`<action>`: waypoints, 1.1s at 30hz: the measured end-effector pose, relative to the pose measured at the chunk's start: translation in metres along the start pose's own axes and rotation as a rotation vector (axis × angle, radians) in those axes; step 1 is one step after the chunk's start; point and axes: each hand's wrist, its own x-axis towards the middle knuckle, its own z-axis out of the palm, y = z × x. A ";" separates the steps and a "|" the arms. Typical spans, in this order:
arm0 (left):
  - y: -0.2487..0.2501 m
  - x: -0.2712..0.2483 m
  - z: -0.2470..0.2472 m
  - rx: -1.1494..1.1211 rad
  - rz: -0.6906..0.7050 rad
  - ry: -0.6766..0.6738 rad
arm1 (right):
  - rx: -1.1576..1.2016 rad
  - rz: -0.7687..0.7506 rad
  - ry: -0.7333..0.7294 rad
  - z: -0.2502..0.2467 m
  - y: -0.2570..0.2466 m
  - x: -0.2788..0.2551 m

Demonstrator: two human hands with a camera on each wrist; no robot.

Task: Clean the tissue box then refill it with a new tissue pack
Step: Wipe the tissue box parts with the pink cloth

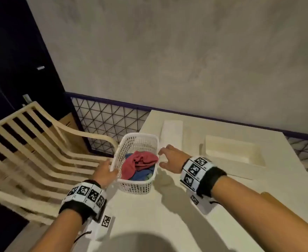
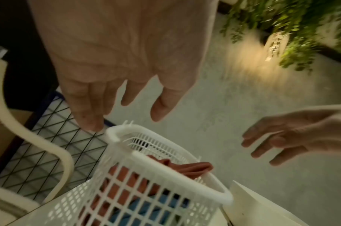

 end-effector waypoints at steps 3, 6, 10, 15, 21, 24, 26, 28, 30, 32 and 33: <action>-0.015 0.026 -0.002 0.015 -0.015 -0.130 | -0.145 -0.067 -0.095 0.000 -0.025 0.049; -0.022 0.041 -0.004 -0.061 -0.006 -0.196 | -0.335 -0.154 -0.080 -0.002 -0.049 0.076; -0.033 0.049 -0.003 -0.130 0.010 -0.206 | -0.569 -0.176 -0.142 0.017 -0.073 0.110; -0.042 0.047 0.004 -0.212 0.043 -0.218 | -0.633 -0.203 -0.284 0.052 -0.083 0.141; -0.046 0.047 0.007 -0.171 0.069 -0.224 | -0.466 -0.178 -0.364 0.036 -0.067 0.144; -0.040 0.042 0.001 -0.192 0.135 -0.228 | -0.251 -0.079 -0.255 0.005 -0.053 0.127; -0.028 0.039 -0.007 -0.152 0.231 -0.172 | 0.077 -0.010 -0.186 -0.022 -0.040 0.097; -0.005 0.031 -0.015 -0.061 0.348 -0.140 | 0.384 -0.021 -0.081 -0.049 -0.027 0.056; 0.030 0.017 -0.016 -0.038 0.534 -0.163 | 0.736 -0.045 0.074 -0.061 -0.011 0.017; 0.071 -0.001 -0.006 -0.111 0.678 -0.245 | 1.143 -0.033 0.220 -0.063 0.008 -0.015; 0.091 -0.008 0.006 -0.169 0.707 -0.308 | 1.323 -0.016 0.293 -0.061 0.020 -0.028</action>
